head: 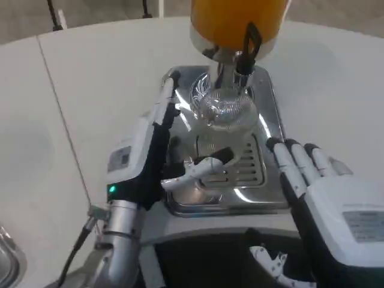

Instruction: Grasp the cup under the faucet to collect the drink, then remove the cup.

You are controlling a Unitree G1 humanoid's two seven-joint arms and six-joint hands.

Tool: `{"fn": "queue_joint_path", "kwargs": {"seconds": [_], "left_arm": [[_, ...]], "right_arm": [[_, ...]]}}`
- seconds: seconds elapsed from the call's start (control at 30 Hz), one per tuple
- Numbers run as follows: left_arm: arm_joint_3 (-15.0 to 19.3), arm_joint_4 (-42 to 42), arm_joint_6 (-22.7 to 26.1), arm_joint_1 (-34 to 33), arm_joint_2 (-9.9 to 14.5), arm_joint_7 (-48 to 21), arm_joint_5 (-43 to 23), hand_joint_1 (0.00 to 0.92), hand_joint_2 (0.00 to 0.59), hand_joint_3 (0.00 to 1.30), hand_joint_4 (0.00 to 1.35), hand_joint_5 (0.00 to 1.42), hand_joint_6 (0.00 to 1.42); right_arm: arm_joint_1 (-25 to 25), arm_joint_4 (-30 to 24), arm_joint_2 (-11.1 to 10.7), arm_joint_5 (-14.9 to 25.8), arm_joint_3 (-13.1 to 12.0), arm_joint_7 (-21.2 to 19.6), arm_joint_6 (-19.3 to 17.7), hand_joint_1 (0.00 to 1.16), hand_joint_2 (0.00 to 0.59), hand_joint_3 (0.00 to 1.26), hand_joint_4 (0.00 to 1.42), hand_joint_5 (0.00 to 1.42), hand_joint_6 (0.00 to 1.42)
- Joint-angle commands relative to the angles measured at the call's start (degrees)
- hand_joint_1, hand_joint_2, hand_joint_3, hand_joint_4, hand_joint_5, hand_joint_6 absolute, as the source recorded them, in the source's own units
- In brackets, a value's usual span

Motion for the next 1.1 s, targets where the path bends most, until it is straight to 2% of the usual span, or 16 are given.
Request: {"fn": "queue_joint_path", "kwargs": {"seconds": [0.03, 0.17, 0.3, 0.37, 0.47, 0.53, 0.6, 0.7, 0.83, 0.93, 1.1], "left_arm": [[2.99, -8.44, 1.56, 5.97, 4.50, -1.78, 0.38, 0.234, 0.032, 0.00, 0.00, 0.19, 0.17], [6.42, -17.86, 3.61, 12.52, 8.99, -2.97, 1.57, 0.149, 0.048, 0.00, 0.00, 0.13, 0.11], [9.65, -27.97, 6.57, 20.34, 12.48, -5.61, 3.03, 0.008, 0.079, 0.00, 0.00, 0.08, 0.07], [10.81, -33.38, 8.81, 24.42, 13.59, -6.61, 5.29, 0.000, 0.106, 0.00, 0.00, 0.06, 0.06], [12.17, -40.32, 11.24, 30.21, 14.24, -8.44, 7.84, 0.000, 0.131, 0.00, 0.00, 0.00, 0.02], [12.68, -44.72, 12.23, 34.36, 14.75, -9.87, 9.62, 0.000, 0.137, 0.00, 0.00, 0.00, 0.00], [13.02, -47.62, 12.74, 37.38, 14.77, -11.28, 10.45, 0.000, 0.150, 0.00, 0.00, 0.00, 0.00], [13.73, -51.02, 13.21, 41.65, 13.90, -13.04, 9.88, 0.000, 0.156, 0.00, 0.00, 0.00, 0.00], [13.92, -53.43, 13.27, 45.47, 12.76, -13.98, 9.77, 0.000, 0.162, 0.00, 0.00, 0.00, 0.00], [13.33, -54.79, 13.44, 46.95, 12.59, -14.42, 11.78, 0.000, 0.155, 0.00, 0.00, 0.00, 0.00], [12.55, -56.94, 13.89, 48.48, 12.13, -14.97, 15.39, 0.000, 0.155, 0.00, 0.00, 0.00, 0.00]], "right_arm": [[3.30, -3.10, 2.75, 1.53, 1.13, -2.44, 0.35, 0.54, 0.385, 0.00, 0.00, 0.00, 0.05], [5.22, -4.13, 4.15, 4.72, 1.32, -4.18, 1.94, 0.54, 0.387, 0.00, 0.00, 0.00, 0.05], [3.50, -4.82, 3.32, 6.76, 0.19, -4.38, 2.36, 0.52, 0.401, 0.00, 0.00, 0.00, 0.05], [2.68, -4.97, 3.38, 7.78, -0.46, -4.97, 2.71, 0.51, 0.403, 0.00, 0.00, 0.00, 0.06], [-1.32, -4.15, 5.29, 12.23, -3.04, -4.13, 6.72, 0.51, 0.403, 0.00, 0.00, 0.00, 0.06], [-3.62, -3.57, 5.12, 14.43, -4.00, -3.98, 8.62, 0.51, 0.405, 0.00, 0.00, 0.00, 0.06], [-6.41, -2.83, 6.56, 17.02, -4.43, -5.85, 11.23, 0.51, 0.407, 0.00, 0.00, 0.00, 0.06], [-11.14, -1.72, 8.01, 19.88, -4.72, -7.52, 15.32, 0.50, 0.447, 0.00, 0.00, 0.00, 0.06], [-17.41, 0.19, 6.79, 23.90, -5.71, -6.89, 20.67, 0.51, 0.467, 0.00, 0.00, 0.00, 0.07], [-21.68, 1.99, 7.38, 28.45, -6.79, -7.96, 24.95, 0.49, 0.480, 0.00, 0.00, 0.00, 0.05], [-28.06, 5.71, 5.07, 33.79, -7.53, -10.22, 28.69, 0.45, 0.486, 0.00, 0.00, 0.00, 0.03]]}}
